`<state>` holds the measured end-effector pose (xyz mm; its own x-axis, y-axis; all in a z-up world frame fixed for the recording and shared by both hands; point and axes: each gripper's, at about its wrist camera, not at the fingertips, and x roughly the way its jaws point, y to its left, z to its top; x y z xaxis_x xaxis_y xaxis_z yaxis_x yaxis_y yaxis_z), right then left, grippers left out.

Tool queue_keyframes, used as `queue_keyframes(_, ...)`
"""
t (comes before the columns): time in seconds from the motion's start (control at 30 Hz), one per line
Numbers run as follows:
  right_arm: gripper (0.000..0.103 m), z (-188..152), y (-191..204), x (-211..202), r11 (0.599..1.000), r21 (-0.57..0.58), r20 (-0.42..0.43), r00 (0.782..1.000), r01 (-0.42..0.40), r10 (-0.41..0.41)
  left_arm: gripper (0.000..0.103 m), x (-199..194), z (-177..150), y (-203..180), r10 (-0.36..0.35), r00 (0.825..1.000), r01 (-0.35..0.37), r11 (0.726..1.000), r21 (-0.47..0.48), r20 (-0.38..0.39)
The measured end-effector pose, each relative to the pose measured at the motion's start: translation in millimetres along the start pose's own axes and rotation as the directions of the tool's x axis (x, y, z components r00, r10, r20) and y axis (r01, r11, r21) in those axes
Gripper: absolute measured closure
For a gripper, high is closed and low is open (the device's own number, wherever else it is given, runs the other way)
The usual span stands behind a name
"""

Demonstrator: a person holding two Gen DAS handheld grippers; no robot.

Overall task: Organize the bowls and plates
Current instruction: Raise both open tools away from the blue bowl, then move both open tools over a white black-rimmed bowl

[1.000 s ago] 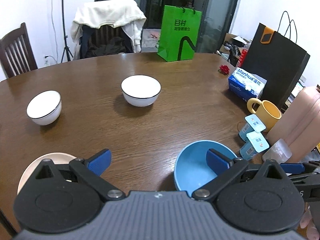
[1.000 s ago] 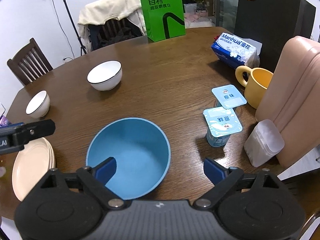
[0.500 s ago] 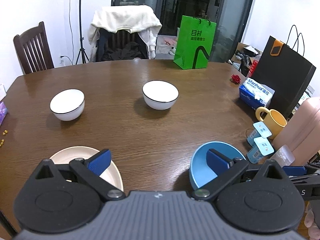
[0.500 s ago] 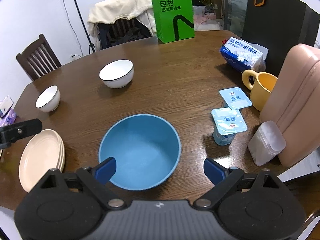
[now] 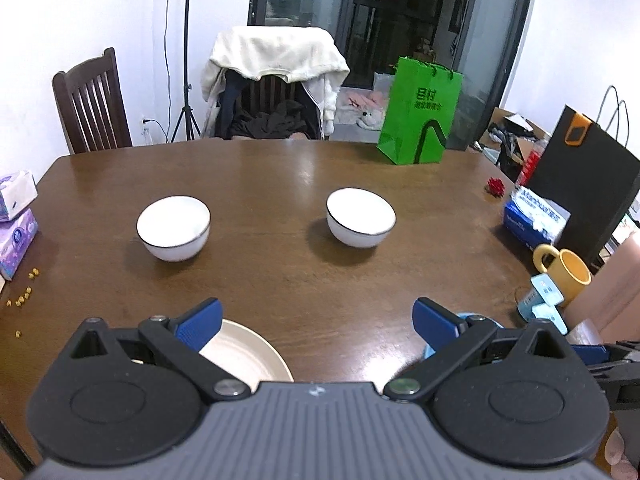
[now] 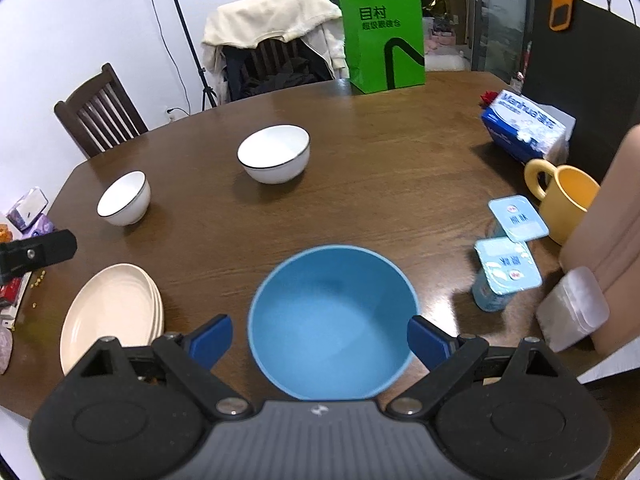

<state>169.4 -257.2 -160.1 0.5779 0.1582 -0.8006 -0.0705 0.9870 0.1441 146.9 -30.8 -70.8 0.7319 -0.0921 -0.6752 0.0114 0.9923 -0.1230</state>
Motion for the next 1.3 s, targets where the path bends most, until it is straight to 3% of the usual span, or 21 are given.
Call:
queue_keyframes(0.53, 0.009, 40, 44, 29, 0.999, 0.000, -0.031, 0.999, -0.045, 0.045, 0.000, 28, 39, 64, 0.027, 0.999, -0.028, 0.998, -0.052, -0.016)
queue_keyframes(1.03, 0.009, 90, 123, 80, 0.991, -0.097, -0.079, 0.993, -0.097, 0.090, 0.000, 53, 64, 143, 0.111, 0.993, -0.117, 0.981, -0.157, -0.048)
queue_keyframes(1.3, 0.009, 117, 164, 109, 0.982, -0.143, -0.104, 0.989, -0.122, 0.108, 0.000, 75, 75, 169, 0.114, 0.992, -0.124, 0.972, -0.198, -0.060)
